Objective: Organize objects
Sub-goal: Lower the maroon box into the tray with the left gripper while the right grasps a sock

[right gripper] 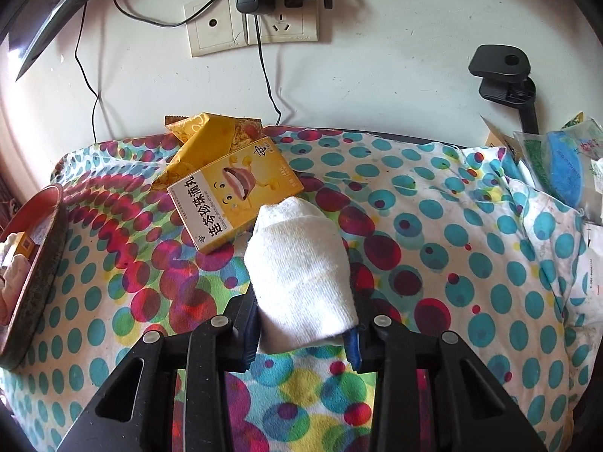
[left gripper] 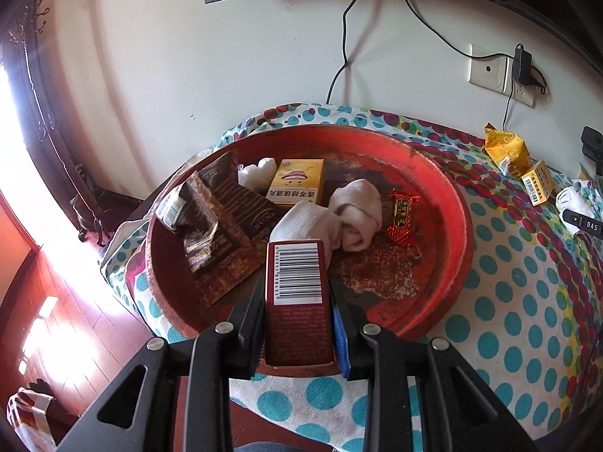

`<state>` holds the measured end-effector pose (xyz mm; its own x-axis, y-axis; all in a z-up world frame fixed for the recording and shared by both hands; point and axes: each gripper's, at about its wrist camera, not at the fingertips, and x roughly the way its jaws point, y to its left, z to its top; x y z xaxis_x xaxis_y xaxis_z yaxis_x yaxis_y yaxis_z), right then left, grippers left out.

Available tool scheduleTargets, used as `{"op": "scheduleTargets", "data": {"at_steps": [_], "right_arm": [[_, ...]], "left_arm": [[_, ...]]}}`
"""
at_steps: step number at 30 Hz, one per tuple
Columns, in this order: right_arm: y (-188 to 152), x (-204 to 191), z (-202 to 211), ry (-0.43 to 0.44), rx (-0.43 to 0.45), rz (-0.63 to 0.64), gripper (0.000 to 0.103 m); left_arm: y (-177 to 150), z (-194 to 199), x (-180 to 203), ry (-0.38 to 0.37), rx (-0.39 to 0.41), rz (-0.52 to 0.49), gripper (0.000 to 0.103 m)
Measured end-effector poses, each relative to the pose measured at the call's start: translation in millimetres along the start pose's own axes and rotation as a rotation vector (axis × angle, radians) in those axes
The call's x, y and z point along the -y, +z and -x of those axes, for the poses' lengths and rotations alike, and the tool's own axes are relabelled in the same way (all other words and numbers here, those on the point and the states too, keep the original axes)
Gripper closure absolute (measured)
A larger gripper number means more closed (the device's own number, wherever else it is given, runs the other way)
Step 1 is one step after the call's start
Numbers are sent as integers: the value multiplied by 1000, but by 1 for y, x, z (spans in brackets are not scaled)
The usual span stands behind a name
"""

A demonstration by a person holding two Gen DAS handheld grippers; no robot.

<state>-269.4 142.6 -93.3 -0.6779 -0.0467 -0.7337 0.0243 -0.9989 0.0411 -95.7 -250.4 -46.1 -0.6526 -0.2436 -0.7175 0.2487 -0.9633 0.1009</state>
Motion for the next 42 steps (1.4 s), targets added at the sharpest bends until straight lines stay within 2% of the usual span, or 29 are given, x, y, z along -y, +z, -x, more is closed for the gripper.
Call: {"op": "scheduleTargets", "data": {"at_steps": [6, 14, 18, 21, 23, 29, 32, 33, 34, 36, 42], "right_arm": [[-9, 8, 13, 13, 30, -17, 70], [-10, 11, 17, 24, 35, -24, 70], [-11, 10, 17, 28, 38, -17, 70], [-11, 9, 17, 21, 37, -11, 70], [-11, 8, 16, 18, 35, -4, 70], [-11, 6, 14, 7, 26, 8, 70], [-11, 4, 15, 3, 29, 21, 70], [-11, 3, 15, -2, 32, 26, 70], [-11, 2, 16, -6, 34, 31, 70], [-11, 0, 15, -12, 30, 40, 70], [-13, -9, 20, -50, 56, 82, 70]], "left_arm": [[-3, -4, -19, -44, -19, 39, 74], [1, -28, -41, -17, -61, 60, 74], [5, -45, -42, -1, -73, 61, 74], [7, -56, -41, -17, -79, 76, 74], [9, -65, -39, 3, -72, 62, 74], [23, -86, -40, -14, -91, 90, 74], [23, -82, -41, -29, -83, 90, 73], [21, -77, -40, -28, -69, 72, 67], [17, -71, -38, -21, -62, 46, 52], [8, -55, -38, -32, -42, 33, 32], [-24, -3, -46, -45, 43, 69, 28]]}}
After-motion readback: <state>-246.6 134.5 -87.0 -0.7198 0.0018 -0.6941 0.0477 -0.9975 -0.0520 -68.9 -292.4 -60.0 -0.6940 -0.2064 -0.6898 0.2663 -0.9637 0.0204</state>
